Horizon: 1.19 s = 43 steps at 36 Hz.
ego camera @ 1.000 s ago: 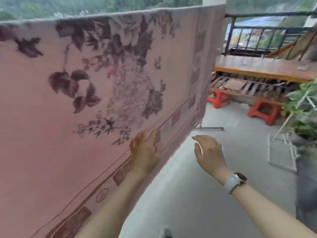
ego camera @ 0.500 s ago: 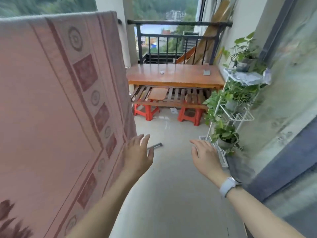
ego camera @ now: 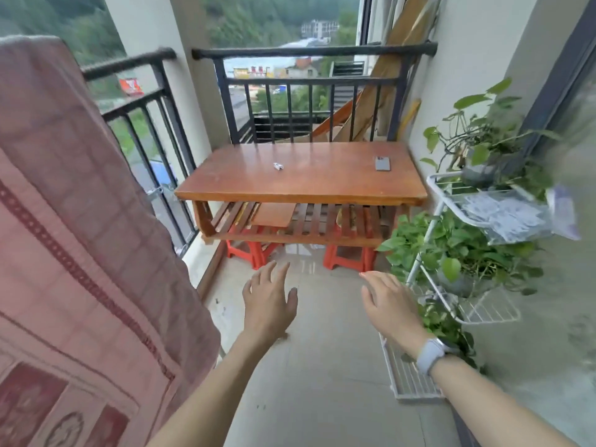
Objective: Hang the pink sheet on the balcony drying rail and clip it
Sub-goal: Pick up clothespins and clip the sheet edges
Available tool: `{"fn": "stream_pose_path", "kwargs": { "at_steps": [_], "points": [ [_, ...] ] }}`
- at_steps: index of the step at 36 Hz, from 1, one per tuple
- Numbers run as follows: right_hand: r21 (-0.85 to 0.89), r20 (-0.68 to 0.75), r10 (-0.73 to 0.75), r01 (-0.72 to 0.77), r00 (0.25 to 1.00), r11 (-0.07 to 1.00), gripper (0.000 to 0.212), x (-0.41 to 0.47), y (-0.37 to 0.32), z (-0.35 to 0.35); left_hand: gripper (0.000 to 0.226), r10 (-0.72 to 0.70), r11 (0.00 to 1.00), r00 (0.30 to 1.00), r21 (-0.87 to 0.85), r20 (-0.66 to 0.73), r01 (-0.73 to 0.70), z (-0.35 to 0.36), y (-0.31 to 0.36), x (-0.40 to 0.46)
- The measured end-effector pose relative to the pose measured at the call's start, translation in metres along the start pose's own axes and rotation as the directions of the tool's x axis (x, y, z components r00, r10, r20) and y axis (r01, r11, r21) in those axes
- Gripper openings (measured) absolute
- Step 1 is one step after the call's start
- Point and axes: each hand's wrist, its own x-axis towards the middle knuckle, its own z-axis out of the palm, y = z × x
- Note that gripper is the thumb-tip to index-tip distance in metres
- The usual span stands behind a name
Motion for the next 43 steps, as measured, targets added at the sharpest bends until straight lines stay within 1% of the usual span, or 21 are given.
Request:
{"fn": "stream_pose_path", "kwargs": {
  "at_steps": [4, 9, 13, 14, 17, 19, 21, 23, 27, 30, 32, 36, 40, 43],
  "points": [
    [0.043, 0.027, -0.027, 0.026, 0.999, 0.999, 0.051, 0.082, 0.011, 0.02, 0.051, -0.038, 0.999, 0.999, -0.008, -0.025, 0.038, 0.012, -0.008, 0.073],
    [0.077, 0.064, -0.026, 0.022, 0.998, 0.997, 0.049, 0.18, 0.025, 0.064, 0.053, -0.131, 0.991, 0.991, -0.016, -0.01, 0.131, 0.042, -0.04, 0.166],
    [0.068, 0.092, -0.029, 0.023, 0.995, 0.997, 0.056, 0.263, 0.032, 0.106, 0.054, -0.169, 0.985, 0.986, -0.04, 0.008, 0.169, 0.067, -0.069, 0.252],
    [0.06, 0.119, -0.026, 0.019, 0.992, 0.998, 0.054, 0.287, 0.032, 0.116, 0.054, -0.181, 0.982, 0.983, -0.042, 0.021, 0.182, 0.071, -0.077, 0.275],
    [0.029, 0.205, -0.016, 0.011, 0.979, 1.0, 0.039, 0.36, 0.029, 0.141, 0.056, -0.195, 0.98, 0.979, -0.035, 0.057, 0.197, 0.079, -0.1, 0.34],
    [0.05, 0.226, -0.029, 0.019, 0.974, 0.999, 0.034, 0.408, 0.022, 0.151, 0.056, -0.204, 0.978, 0.977, -0.019, 0.062, 0.206, 0.081, -0.114, 0.382],
    [0.087, 0.219, -0.055, 0.036, 0.974, 0.996, 0.034, 0.454, 0.014, 0.161, 0.054, -0.213, 0.977, 0.975, -0.005, 0.059, 0.214, 0.081, -0.125, 0.423],
    [0.125, 0.242, -0.061, 0.031, 0.968, 0.992, 0.035, 0.493, 0.01, 0.173, 0.053, -0.236, 0.971, 0.969, -0.01, 0.069, 0.238, 0.084, -0.135, 0.458],
    [0.178, 0.317, -0.008, -0.051, 0.948, 0.983, 0.041, 0.554, 0.016, 0.211, 0.054, -0.272, 0.962, 0.954, 0.004, 0.127, 0.274, 0.105, -0.156, 0.513],
    [0.171, 0.409, 0.034, -0.113, 0.912, 0.979, 0.044, 0.597, 0.027, 0.251, 0.056, -0.319, 0.947, 0.932, 0.013, 0.17, 0.321, 0.13, -0.175, 0.549],
    [0.164, 0.465, 0.043, -0.134, 0.885, 0.977, 0.044, 0.629, 0.034, 0.279, 0.056, -0.352, 0.936, 0.916, 0.05, 0.192, 0.35, 0.149, -0.187, 0.57],
    [0.148, 0.534, 0.064, -0.167, 0.843, 0.975, 0.041, 0.7, 0.048, 0.335, 0.056, -0.436, 0.9, 0.869, 0.104, 0.235, 0.423, 0.188, -0.208, 0.607],
    [0.113, 0.586, 0.034, -0.124, 0.809, 0.986, 0.042, 0.763, 0.057, 0.387, 0.061, -0.543, 0.839, 0.799, 0.116, 0.26, 0.532, 0.219, -0.223, 0.641],
    [0.063, 0.584, 0.029, -0.08, 0.811, 0.995, 0.043, 0.804, 0.058, 0.419, 0.065, -0.568, 0.821, 0.769, 0.139, 0.292, 0.554, 0.236, -0.233, 0.667]
  ]
}}
